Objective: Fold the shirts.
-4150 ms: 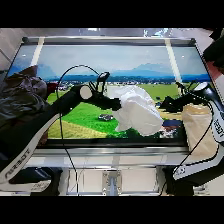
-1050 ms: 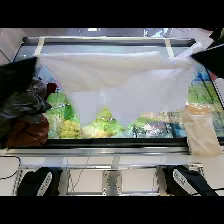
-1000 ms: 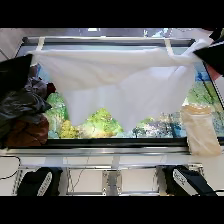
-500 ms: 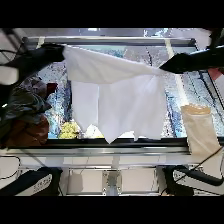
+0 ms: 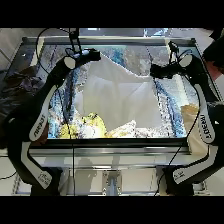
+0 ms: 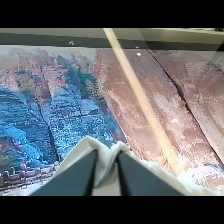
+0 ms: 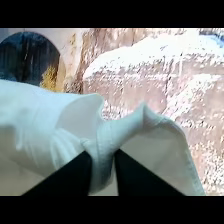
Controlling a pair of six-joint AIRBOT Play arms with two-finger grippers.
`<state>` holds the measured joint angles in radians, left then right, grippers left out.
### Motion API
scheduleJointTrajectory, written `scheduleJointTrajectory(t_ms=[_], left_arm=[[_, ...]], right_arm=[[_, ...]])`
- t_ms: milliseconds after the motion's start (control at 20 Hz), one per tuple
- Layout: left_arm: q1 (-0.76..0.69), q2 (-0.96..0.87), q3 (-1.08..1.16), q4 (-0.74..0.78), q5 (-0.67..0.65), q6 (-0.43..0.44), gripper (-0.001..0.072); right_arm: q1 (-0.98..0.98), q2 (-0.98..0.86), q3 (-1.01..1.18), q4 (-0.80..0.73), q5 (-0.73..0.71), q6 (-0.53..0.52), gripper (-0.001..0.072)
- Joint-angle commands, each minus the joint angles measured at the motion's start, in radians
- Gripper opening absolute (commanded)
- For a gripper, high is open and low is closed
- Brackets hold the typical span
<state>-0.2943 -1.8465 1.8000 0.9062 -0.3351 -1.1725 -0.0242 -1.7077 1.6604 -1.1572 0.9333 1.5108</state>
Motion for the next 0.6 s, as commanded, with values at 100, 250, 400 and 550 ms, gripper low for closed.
scheduleJointTrajectory(t_ms=[100,250,400,550], left_arm=[[0.063,0.027,0.065,-0.061,-0.075,-0.009,0.0643],[0.208,0.160,0.064,-0.061,-0.442,-0.010,0.0536],[0.340,0.249,0.000,-0.062,-0.746,-0.037,0.0402],[0.371,0.398,-0.325,-0.063,-0.766,-0.043,0.0345]], right_arm=[[-0.069,-0.042,0.127,-0.063,-0.029,0.018,0.0526],[-0.191,-0.018,0.267,-0.201,0.285,0.015,0.0525],[-0.325,0.026,0.263,-0.207,0.491,-0.054,0.0490],[-0.392,0.033,0.197,-0.153,0.579,-0.106,0.0492]])
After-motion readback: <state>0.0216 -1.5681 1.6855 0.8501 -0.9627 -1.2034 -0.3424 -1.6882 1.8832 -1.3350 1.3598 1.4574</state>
